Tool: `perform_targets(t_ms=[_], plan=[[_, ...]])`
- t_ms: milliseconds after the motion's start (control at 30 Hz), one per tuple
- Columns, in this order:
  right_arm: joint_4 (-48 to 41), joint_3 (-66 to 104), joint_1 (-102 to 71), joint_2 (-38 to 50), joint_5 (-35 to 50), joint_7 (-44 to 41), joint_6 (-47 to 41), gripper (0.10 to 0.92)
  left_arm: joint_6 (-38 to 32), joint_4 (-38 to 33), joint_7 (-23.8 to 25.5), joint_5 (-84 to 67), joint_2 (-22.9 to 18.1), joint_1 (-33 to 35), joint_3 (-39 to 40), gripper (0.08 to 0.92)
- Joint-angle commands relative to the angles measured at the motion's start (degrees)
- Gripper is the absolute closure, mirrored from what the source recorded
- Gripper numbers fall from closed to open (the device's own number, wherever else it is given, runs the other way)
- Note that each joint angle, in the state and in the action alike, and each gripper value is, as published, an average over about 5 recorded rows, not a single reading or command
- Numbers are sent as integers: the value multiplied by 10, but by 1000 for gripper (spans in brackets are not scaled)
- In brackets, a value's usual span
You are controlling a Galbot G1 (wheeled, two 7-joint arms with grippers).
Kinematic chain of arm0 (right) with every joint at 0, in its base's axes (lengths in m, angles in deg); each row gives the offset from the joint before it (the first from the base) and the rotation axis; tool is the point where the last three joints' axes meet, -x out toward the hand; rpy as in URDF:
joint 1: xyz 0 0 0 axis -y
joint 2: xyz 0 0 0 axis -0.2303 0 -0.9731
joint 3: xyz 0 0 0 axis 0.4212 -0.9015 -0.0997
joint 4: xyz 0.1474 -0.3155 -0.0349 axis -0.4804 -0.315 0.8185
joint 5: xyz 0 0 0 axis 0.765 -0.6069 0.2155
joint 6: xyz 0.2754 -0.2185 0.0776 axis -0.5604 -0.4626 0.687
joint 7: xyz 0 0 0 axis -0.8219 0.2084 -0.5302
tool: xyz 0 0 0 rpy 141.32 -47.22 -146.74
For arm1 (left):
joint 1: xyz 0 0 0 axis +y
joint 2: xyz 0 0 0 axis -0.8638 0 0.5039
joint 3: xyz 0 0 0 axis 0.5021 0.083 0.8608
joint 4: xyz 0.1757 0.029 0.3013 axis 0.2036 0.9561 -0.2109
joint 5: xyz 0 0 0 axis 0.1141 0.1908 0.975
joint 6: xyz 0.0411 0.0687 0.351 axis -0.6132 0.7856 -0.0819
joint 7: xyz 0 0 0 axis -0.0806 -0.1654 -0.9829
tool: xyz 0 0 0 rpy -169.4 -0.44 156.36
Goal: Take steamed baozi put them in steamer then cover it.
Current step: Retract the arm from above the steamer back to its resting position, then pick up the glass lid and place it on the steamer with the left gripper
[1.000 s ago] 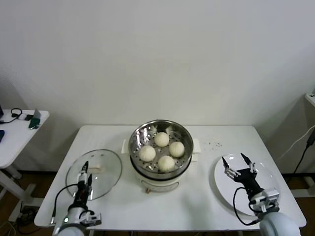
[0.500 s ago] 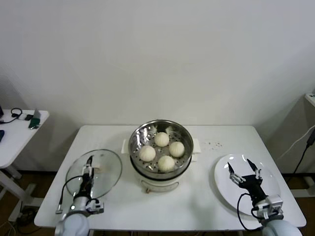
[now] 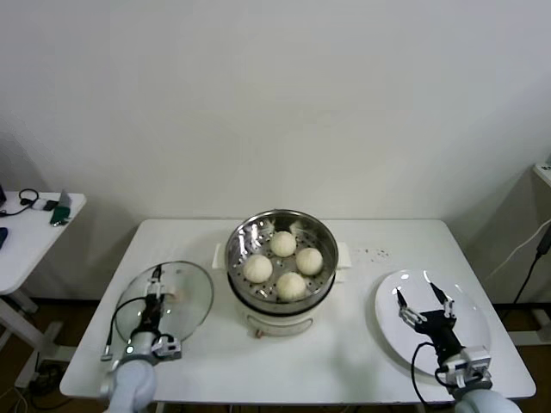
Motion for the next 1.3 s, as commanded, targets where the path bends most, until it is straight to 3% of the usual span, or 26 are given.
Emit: perform_targets(t_ms=[33, 167, 633, 833, 933, 1300], plan=[[0, 0, -2, -10, -13, -1, 1, 203, -4, 22, -1, -9, 4, -16, 1, 179], [-2, -1, -2, -15, -19, -4, 2, 203, -9, 20, 0, -14, 6, -12, 2, 232], [-13, -3, 3, -29, -39, -9, 11, 203, -18, 20, 2, -28, 4, -8, 5, 634], [-18, -2, 7, -28, -41, -9, 12, 203, -16, -13, 0, -49, 8, 5, 8, 805], [-20, -1, 9, -26, -41, -9, 13, 203, -13, -44, -1, -64, 15, 19, 6, 849], [-36, 1, 23, -13, -39, -9, 17, 203, 57, -239, 0, -124, 67, 126, -18, 850]])
